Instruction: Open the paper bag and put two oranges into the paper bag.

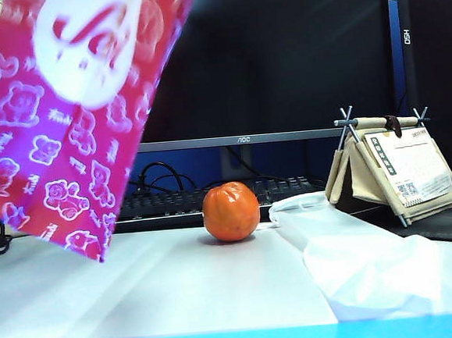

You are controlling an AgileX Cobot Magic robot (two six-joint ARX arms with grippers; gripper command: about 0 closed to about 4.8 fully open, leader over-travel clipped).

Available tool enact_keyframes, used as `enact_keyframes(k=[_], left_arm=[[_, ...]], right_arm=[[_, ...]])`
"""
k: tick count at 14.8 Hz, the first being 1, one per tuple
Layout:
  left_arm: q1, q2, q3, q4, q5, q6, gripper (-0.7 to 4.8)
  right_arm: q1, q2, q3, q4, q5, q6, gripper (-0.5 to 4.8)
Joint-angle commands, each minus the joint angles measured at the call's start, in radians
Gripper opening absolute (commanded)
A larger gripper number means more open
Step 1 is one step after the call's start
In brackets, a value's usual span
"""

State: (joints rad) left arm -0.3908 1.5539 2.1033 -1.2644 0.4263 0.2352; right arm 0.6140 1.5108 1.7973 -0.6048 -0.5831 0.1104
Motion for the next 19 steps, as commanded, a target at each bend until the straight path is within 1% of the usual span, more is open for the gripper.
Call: enact_keyframes(k=[1,2,4,7,8,11,13,17,19], left_arm=[[0.0,0.04,-0.002,0.006,0.025,0.02,-0.06],[0.0,0.052,-0.002,0.008,0.023,0.02,-0.05],[0.0,0.063,-0.003,0.028,0.028,0.02,-0.05],[0.0,0.063,-0.003,0.078,0.056,0.019,-0.06],[0.0,0.063,-0.004,0.101,0.077,0.011,-0.05],[0.0,0.063,-0.003,0.144,0.087,-0.007,-0.05],[0.0,0.063,-0.002,0.151,0.087,-0.007,-0.06],[0.0,0.063,-0.002,0.188,0.114,-0.011,-0.06],[0.0,0.063,0.0,0.222,0.146,-0.042,-0.06]], right_arm=[[0.0,-0.014,0.014,0.0,-0.01,-0.006,-0.06],[0.0,-0.015,0.035,-0.002,-0.026,-0.005,-0.06],[0.001,-0.015,0.071,-0.011,-0.023,-0.005,-0.06],[0.002,-0.008,0.074,-0.051,-0.033,0.002,-0.06],[0.023,0.007,0.074,-0.057,-0.056,0.002,-0.06],[0.041,0.031,0.074,-0.076,-0.061,0.002,-0.06],[0.043,0.043,0.074,-0.116,-0.035,-0.012,-0.06],[0.045,0.061,0.074,-0.145,-0.038,-0.032,-0.05],[0.043,0.062,0.074,-0.166,0.008,-0.053,-0.05]])
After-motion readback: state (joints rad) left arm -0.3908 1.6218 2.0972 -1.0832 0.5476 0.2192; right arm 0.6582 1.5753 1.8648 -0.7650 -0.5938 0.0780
